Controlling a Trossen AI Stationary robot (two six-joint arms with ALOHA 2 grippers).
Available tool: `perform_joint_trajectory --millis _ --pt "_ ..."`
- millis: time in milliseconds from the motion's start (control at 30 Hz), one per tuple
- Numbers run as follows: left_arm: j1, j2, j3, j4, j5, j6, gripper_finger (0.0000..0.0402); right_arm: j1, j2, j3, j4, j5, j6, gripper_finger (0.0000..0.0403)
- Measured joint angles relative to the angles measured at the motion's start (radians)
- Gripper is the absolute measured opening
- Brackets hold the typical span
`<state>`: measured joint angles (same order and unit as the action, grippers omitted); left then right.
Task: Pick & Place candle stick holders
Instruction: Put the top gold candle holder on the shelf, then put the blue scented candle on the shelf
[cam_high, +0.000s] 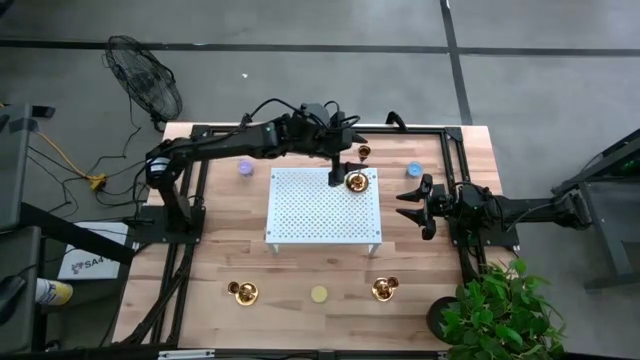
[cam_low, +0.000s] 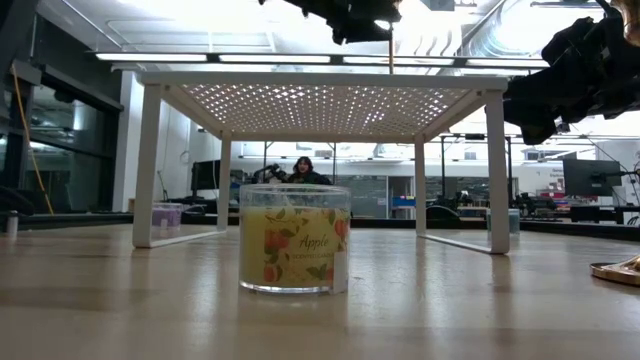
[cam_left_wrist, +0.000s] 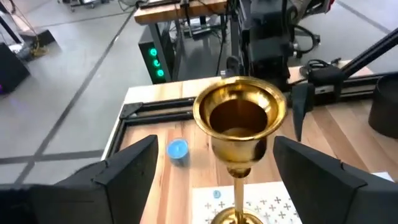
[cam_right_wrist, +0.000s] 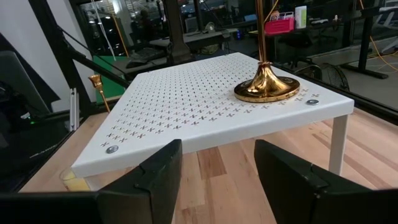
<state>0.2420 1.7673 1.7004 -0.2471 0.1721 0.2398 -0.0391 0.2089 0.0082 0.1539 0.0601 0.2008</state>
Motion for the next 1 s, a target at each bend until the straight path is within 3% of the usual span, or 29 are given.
perform_joint_trajectory --millis 400,533,1000 --pt "0.022 -0.136 0.0 -0.415 0.019 0.018 0.0315 0.0 0.0 0.0 0.0 0.0 0.0 0.0197" --pt "0.027 -0.208 0.0 -0.518 -0.018 0.018 0.0315 0.0 0.0 0.0 0.0 0.0 0.0 0.0197" --pt "0.027 -0.413 0.0 -0.711 -0.157 0.078 0.0315 0.0 0.0 0.0 0.0 0.042 0.0 0.0197"
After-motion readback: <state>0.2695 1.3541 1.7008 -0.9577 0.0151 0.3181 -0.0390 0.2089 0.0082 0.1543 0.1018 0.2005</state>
